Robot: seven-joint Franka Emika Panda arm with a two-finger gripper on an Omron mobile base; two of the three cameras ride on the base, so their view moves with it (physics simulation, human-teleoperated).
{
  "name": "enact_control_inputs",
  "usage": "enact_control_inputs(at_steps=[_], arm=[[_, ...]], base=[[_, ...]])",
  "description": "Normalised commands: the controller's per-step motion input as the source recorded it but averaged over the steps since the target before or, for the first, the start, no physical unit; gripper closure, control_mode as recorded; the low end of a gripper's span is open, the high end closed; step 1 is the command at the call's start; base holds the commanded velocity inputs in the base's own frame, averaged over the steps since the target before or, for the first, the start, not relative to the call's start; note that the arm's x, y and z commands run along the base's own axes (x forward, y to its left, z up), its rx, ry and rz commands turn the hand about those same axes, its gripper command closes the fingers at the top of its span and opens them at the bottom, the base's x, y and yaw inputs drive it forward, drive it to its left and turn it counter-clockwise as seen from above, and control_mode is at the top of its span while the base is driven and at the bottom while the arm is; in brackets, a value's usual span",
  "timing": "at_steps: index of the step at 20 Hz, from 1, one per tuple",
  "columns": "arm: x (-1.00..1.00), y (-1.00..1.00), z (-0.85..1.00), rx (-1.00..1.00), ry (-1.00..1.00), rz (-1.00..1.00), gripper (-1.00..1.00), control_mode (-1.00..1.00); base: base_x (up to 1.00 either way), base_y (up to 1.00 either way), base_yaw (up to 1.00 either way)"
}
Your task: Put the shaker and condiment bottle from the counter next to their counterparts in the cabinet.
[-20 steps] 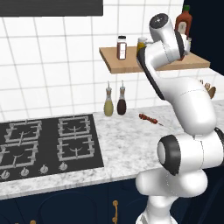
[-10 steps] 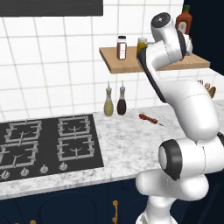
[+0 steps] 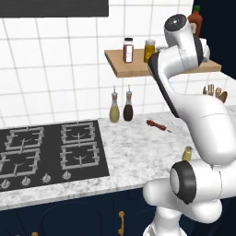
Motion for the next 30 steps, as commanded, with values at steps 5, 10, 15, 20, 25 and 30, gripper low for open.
enact_control_inputs(at_steps=[5,10,15,20,25,30], arm=[[-0.46,0.0,-0.02,0.0,0.0,0.0,-1.0,-1.0],[-0.58,0.0,-0.26,0.0,0.0,0.0,-1.0,-1.0],[-0.6,0.0,-0.3,0.0,0.0,0.0,-1.0,-1.0],[-0.69,0.0,-0.33,0.0,0.0,0.01,-1.0,-1.0],[-0.54,-0.01,-0.18,0.0,0.0,0.09,-1.0,-1.0],[-0.33,-0.05,-0.15,0.0,0.0,0.18,-1.0,-1.0]], base=[[0.0,0.0,0.0],[0.0,0.0,0.0],[0.0,0.0,0.0],[0.0,0.0,0.0],[0.0,0.0,0.0],[0.0,0.0,0.0]])
